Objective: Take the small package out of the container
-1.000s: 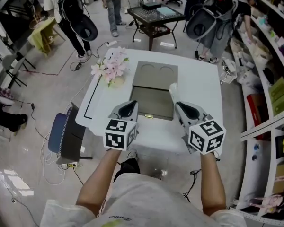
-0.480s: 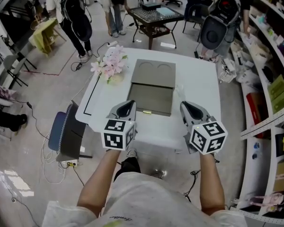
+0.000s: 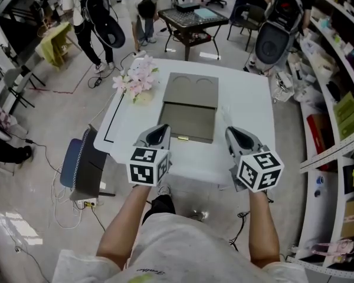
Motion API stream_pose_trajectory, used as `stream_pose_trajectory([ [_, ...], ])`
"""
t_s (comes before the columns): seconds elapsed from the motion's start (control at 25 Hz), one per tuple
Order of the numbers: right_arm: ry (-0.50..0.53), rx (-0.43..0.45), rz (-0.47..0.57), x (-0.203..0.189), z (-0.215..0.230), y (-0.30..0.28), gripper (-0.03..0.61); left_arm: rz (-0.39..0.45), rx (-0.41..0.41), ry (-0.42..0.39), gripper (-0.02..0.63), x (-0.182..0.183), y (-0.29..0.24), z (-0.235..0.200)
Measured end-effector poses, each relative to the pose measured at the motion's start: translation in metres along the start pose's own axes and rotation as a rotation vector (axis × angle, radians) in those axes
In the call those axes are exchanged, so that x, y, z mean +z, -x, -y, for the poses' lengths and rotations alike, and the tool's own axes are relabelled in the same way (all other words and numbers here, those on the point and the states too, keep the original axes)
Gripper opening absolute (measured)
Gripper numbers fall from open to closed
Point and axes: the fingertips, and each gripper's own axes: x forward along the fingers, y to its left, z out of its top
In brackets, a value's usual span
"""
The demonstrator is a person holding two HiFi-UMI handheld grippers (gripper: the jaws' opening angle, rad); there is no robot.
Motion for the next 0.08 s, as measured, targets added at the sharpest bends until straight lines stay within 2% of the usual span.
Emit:
stream_pose_trajectory([
  [0.08,-0.001,-0.002,0.000,-0.0012,0.0007,-0.0002,0.006,0.000,-0.002,-0.001,0.005,-0.0010,-0.0008,0.0002],
])
